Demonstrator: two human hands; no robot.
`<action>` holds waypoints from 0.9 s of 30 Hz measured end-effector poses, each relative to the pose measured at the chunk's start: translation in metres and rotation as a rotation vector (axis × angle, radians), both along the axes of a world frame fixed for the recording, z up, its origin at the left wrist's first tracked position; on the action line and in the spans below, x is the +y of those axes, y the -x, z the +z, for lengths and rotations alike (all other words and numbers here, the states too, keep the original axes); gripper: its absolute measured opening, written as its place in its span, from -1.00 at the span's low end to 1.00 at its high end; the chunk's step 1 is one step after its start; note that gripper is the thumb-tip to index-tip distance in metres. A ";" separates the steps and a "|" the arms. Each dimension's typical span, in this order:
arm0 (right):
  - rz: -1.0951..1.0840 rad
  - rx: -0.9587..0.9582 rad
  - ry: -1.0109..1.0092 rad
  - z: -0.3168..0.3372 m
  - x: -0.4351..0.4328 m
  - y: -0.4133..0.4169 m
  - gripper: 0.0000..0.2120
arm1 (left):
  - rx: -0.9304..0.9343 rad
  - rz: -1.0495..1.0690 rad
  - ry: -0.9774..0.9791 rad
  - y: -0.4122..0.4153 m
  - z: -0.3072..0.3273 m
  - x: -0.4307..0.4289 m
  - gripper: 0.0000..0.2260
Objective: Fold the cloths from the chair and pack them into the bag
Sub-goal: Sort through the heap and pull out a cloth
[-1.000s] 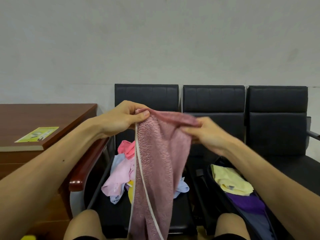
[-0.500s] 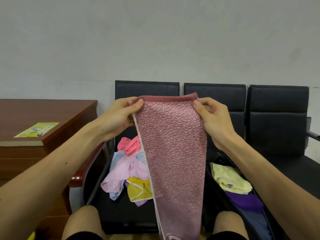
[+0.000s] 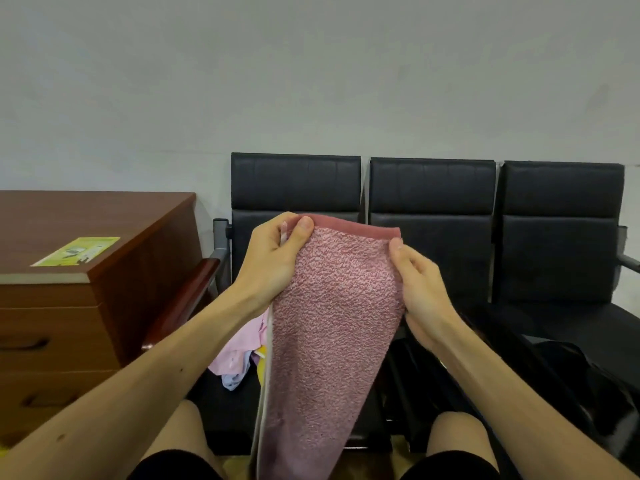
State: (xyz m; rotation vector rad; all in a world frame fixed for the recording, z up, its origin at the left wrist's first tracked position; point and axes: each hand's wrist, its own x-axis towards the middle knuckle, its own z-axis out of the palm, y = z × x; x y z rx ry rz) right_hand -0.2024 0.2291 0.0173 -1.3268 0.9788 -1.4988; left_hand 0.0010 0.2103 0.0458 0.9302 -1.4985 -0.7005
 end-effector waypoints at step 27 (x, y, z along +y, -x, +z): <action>0.478 0.007 -0.327 -0.026 0.042 -0.029 -0.60 | 0.671 -0.031 -0.817 -0.049 -0.060 -0.016 -0.64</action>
